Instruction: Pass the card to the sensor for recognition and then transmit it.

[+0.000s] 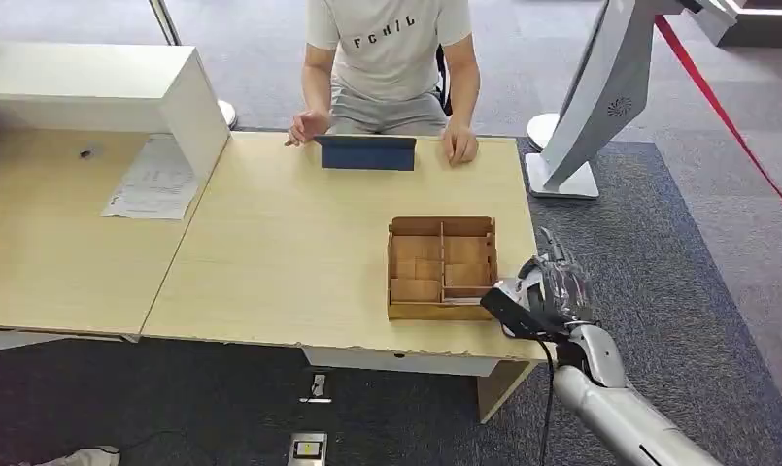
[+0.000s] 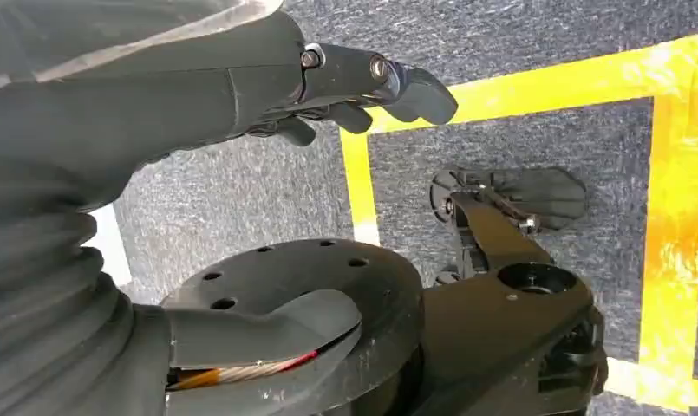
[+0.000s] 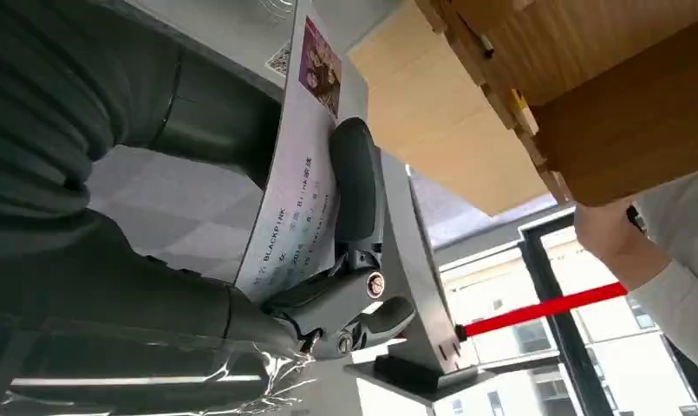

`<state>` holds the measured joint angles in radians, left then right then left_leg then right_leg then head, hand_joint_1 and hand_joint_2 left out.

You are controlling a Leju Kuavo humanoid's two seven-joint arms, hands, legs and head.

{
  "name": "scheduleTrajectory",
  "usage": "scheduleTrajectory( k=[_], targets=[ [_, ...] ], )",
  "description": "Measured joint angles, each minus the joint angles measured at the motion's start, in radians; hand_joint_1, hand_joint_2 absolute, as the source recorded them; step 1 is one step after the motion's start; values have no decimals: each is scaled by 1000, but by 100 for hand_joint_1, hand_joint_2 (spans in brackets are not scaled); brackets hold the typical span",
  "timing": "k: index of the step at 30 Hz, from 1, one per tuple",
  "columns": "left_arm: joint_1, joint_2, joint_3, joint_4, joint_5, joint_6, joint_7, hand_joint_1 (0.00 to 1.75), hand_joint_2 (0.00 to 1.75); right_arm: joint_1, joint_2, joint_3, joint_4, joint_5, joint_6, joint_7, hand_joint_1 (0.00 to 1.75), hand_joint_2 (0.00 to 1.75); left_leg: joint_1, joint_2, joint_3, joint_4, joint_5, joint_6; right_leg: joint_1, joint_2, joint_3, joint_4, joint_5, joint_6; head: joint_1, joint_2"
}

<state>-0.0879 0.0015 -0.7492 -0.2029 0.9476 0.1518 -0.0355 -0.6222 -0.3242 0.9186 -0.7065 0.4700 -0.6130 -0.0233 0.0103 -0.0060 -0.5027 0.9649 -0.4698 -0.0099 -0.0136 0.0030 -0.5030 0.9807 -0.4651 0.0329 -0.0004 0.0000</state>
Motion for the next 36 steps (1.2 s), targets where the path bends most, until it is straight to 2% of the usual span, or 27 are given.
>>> scheduleTrajectory(
  k=[12, 36],
  targets=[
    [-1, 4, -23, 0, 19, -2, 4, 0, 175, -41, -10, 15, 67, 21, 24, 14, 175, 175, 0, 0, 0, 0, 0, 0, 0, 0, 0, 0, 0, 0, 0, 0],
    [-2, 5, -49, 0, 32, 1, -6, 0, 175, -4, -5, 42, 87, 7, 32, 14, 175, 175, 0, 0, 0, 0, 0, 0, 0, 0, 0, 0, 0, 0, 0, 0]
  ],
)
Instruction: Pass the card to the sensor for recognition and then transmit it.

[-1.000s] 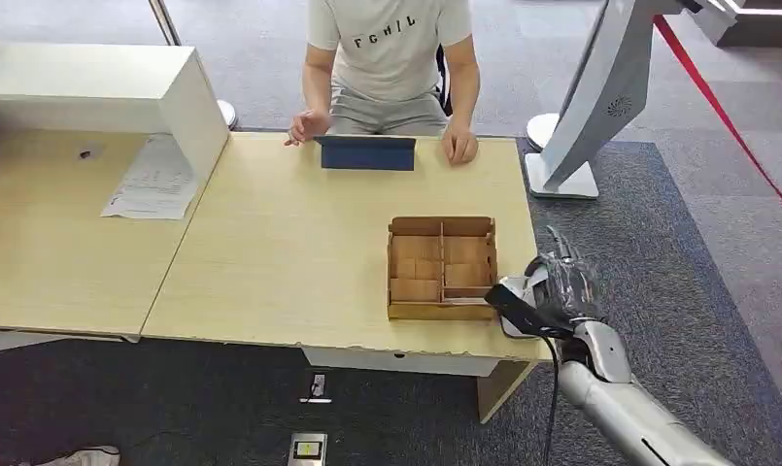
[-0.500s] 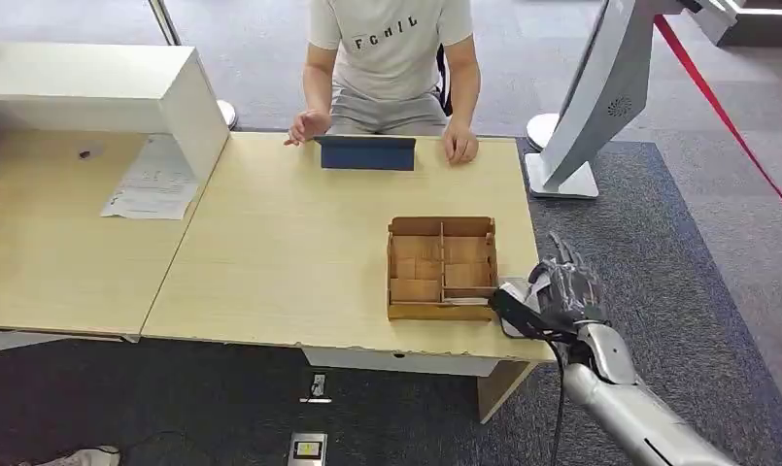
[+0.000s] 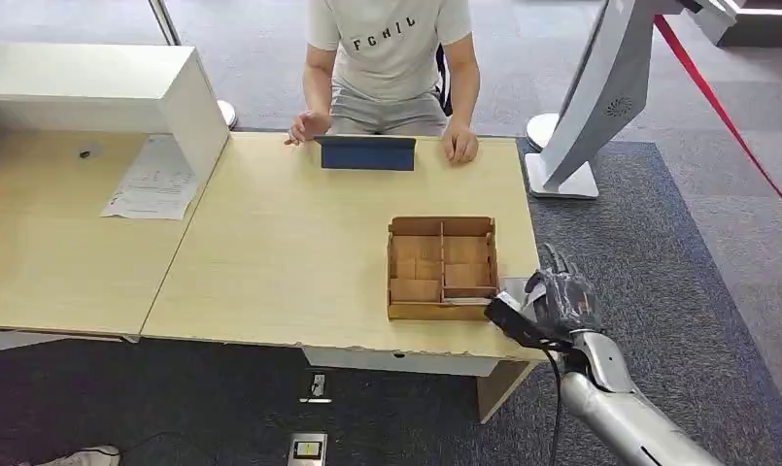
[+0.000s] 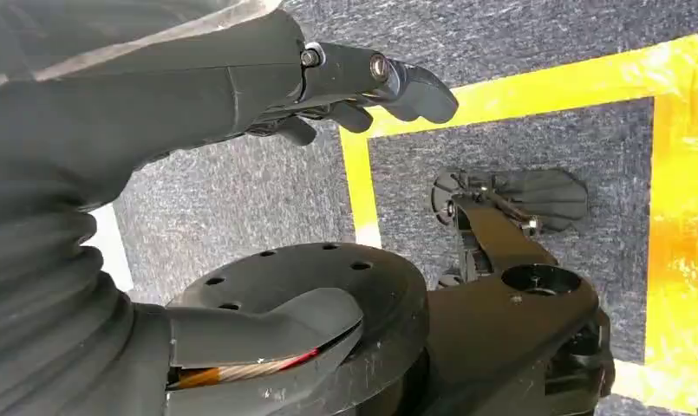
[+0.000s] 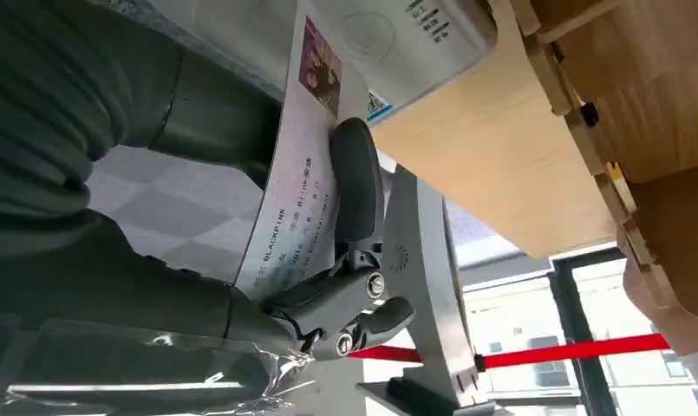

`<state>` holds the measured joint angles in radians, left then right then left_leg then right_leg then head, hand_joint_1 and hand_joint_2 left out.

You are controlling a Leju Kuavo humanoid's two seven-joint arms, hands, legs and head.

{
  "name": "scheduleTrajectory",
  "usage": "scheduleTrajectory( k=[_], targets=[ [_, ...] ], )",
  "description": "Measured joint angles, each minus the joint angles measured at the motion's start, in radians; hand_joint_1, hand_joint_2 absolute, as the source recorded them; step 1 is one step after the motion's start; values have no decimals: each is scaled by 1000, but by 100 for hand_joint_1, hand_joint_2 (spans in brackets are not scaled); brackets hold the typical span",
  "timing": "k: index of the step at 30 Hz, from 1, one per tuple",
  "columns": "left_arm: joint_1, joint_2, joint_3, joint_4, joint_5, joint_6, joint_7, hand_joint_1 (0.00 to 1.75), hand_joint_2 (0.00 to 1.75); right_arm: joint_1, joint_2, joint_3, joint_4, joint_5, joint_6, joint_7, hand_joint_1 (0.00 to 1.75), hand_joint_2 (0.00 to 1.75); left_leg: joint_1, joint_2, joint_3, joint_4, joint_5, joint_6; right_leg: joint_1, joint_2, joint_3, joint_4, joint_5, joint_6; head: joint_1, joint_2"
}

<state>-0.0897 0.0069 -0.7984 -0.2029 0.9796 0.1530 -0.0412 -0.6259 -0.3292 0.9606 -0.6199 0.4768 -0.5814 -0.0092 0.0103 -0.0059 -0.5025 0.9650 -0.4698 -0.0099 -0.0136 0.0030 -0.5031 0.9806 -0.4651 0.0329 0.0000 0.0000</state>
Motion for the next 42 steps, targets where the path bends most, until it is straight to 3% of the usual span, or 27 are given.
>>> scheduleTrajectory(
  k=[22, 29, 34, 42],
  targets=[
    [-1, 3, -11, 0, 14, 0, 0, 0, 175, 41, -2, 3, -25, 2, 16, 14, 175, 175, 0, 0, 1, 0, 0, 0, 0, 0, 1, 0, 0, 0, 0, 0],
    [-1, 4, -27, 0, 17, -1, -1, 0, 175, 36, 5, 8, -44, 65, -3, 12, 175, 175, 0, 0, -1, 0, 0, 0, 0, 0, 1, 1, 0, 0, 0, 0],
    [-5, 6, -48, 0, 45, -5, -11, 0, 175, -49, -13, 21, -198, 248, 87, 127, 175, 175, 0, 1, 0, 0, 1, 0, 0, 2, -1, 1, 1, 0, 0, 0],
    [-7, 9, -74, 0, 73, -8, -2, 0, 175, -138, -21, 53, -367, 304, 166, 150, 175, 175, 0, 1, 0, 0, 1, -1, 0, 2, -1, 2, 1, 0, 0, 0]
  ],
)
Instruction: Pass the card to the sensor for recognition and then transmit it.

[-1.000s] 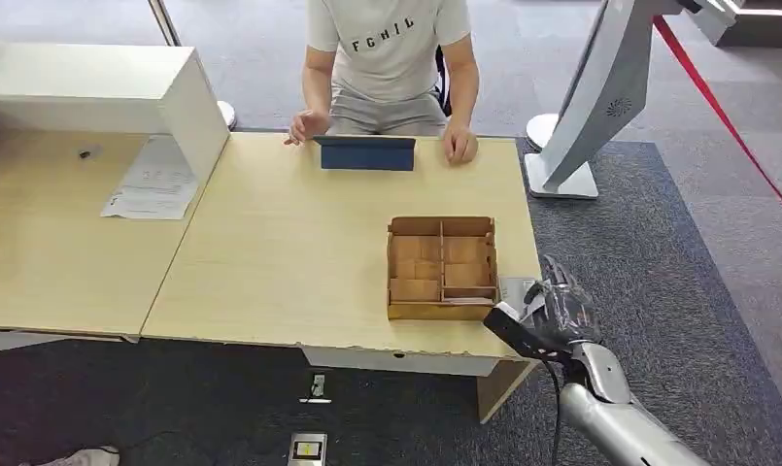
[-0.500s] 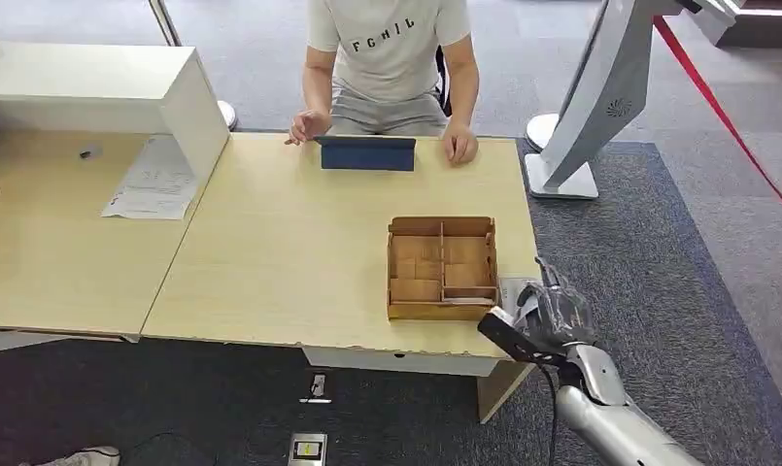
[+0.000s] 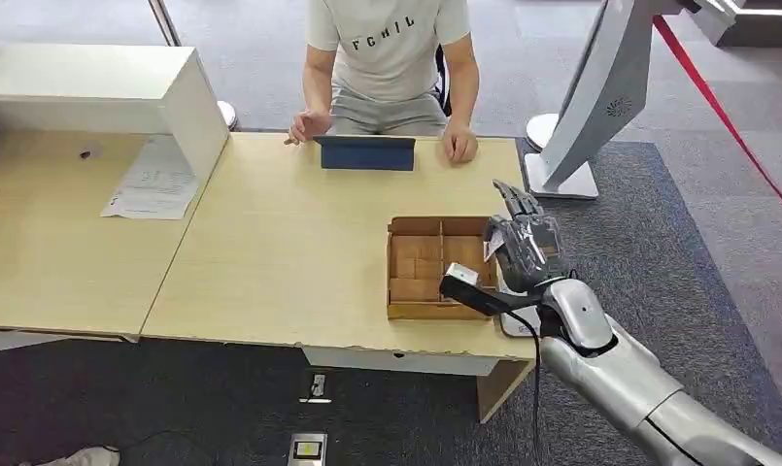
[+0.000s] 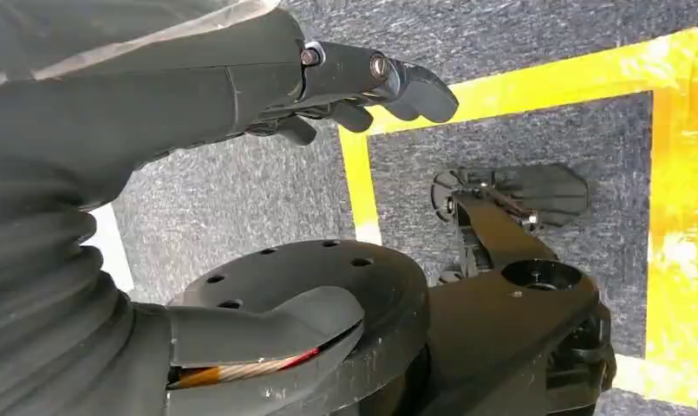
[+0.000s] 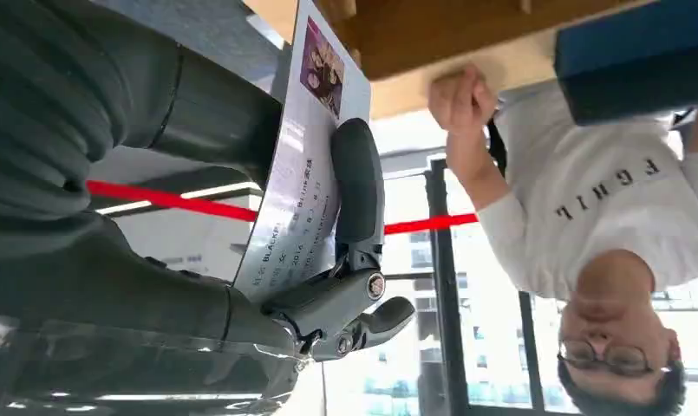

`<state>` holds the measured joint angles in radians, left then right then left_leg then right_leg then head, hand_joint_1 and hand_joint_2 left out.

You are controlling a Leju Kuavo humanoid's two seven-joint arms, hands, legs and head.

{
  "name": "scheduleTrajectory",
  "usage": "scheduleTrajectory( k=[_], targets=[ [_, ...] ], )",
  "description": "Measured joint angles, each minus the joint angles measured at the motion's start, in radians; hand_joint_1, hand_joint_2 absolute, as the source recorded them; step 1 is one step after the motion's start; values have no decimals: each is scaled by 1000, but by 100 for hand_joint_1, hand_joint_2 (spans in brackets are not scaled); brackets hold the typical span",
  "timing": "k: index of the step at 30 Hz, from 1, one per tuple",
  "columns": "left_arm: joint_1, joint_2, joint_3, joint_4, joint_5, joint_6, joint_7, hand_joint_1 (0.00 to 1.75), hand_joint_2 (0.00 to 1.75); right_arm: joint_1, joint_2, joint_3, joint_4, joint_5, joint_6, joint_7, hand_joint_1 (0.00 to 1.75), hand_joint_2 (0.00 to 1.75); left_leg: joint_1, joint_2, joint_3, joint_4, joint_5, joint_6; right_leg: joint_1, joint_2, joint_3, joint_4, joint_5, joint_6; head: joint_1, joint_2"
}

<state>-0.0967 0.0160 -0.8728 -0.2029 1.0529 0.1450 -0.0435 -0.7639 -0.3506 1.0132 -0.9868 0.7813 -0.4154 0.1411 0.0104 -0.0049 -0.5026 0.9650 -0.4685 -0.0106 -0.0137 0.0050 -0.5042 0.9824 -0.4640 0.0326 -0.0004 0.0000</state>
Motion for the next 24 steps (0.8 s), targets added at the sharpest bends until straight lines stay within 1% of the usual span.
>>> scheduleTrajectory(
  k=[7, 13, 15, 18, 24],
  targets=[
    [-3, 2, -12, 0, 6, 0, 15, 0, 175, -25, 2, 28, -49, -7, 18, -6, 175, 175, 0, 0, 0, 0, 0, 0, 0, 0, 0, 0, 0, 0, 0, 0],
    [-7, 5, -33, 0, -5, -2, 21, 0, 175, -36, 25, 57, -49, -2, 86, -6, 175, 175, 0, 0, 0, 0, 0, 0, 0, 0, 0, 0, 0, 0, 0, 0],
    [-9, 5, -40, 0, -6, -4, 18, 0, 175, -44, 42, 68, -38, -2, 110, -9, 175, 175, 0, 0, 0, 0, 0, 0, 0, 0, 0, 0, 0, 0, 0, 0],
    [-12, 5, -52, 0, -8, -6, 15, 0, 175, -61, 74, 84, -9, 1, 127, -16, 175, 175, 0, 0, 0, 0, 0, 0, 0, 0, 0, 1, 0, 0, 0, 0],
    [-20, 5, -66, 0, -10, -10, 11, 0, 175, -126, 151, 106, 122, 21, 138, -29, 175, 175, 0, 0, 0, 0, 0, 0, 0, 0, 0, 1, 0, 0, 0, 0]
  ],
)
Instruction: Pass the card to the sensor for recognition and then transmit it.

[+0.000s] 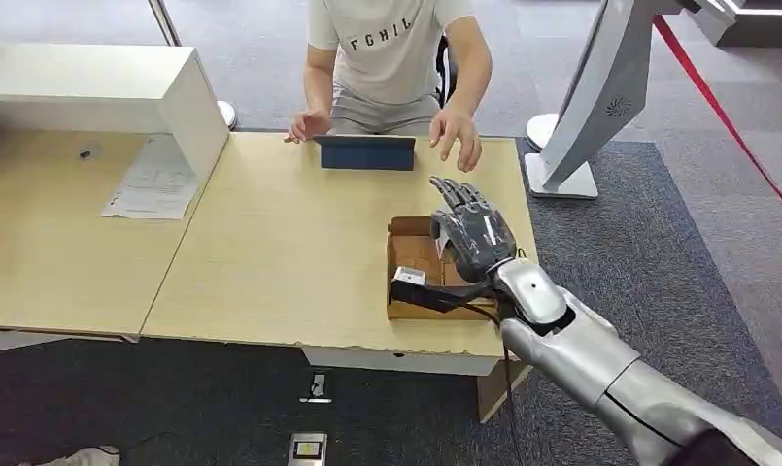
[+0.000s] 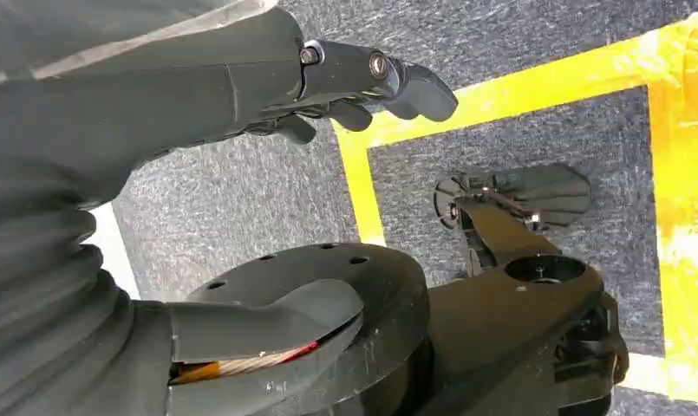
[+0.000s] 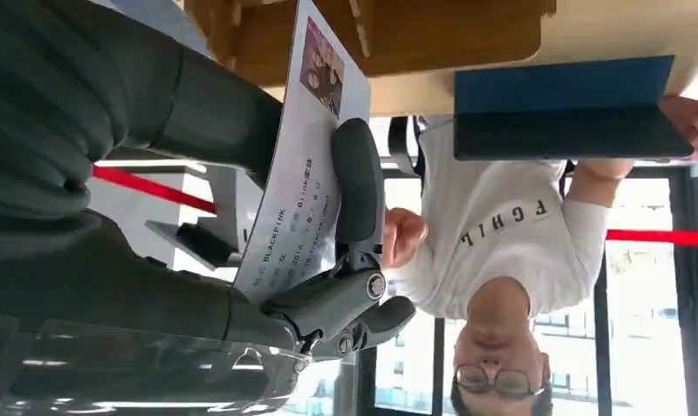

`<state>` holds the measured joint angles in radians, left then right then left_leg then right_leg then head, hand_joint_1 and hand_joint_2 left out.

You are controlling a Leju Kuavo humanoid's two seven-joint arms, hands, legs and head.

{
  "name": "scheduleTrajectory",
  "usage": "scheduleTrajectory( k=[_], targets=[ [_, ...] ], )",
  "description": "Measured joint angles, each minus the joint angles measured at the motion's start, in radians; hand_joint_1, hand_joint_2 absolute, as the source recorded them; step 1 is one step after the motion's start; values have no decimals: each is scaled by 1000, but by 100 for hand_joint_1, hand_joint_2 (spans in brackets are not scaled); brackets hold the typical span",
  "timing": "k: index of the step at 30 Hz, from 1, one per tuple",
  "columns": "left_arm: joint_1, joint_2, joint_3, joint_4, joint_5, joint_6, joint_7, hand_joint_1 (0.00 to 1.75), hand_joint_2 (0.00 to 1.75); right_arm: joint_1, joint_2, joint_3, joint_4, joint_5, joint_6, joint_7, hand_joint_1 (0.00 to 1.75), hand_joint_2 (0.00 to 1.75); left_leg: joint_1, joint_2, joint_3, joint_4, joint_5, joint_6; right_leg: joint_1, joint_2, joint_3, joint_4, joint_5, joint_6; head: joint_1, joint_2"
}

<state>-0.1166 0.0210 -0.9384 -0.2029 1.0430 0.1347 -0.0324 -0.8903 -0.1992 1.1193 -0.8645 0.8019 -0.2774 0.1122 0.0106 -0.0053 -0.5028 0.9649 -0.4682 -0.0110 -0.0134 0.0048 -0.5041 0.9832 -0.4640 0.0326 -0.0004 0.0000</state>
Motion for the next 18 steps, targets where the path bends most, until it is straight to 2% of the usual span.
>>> scheduleTrajectory(
  k=[6, 18],
  targets=[
    [-4, 1, -15, 0, 7, -6, 5, 0, 175, -73, 38, -1, 106, 13, 14, 20, 175, 175, 0, 0, 0, 0, 0, 0, 0, 0, 0, 0, 0, 0, 0, 0],
    [-4, 3, -23, 0, 17, -7, 10, 0, 175, -153, 71, -2, 227, 35, 45, 44, 175, 175, 0, 0, 0, 0, 0, 0, 0, 0, 0, 0, 0, 0, 0, 0]
  ],
)
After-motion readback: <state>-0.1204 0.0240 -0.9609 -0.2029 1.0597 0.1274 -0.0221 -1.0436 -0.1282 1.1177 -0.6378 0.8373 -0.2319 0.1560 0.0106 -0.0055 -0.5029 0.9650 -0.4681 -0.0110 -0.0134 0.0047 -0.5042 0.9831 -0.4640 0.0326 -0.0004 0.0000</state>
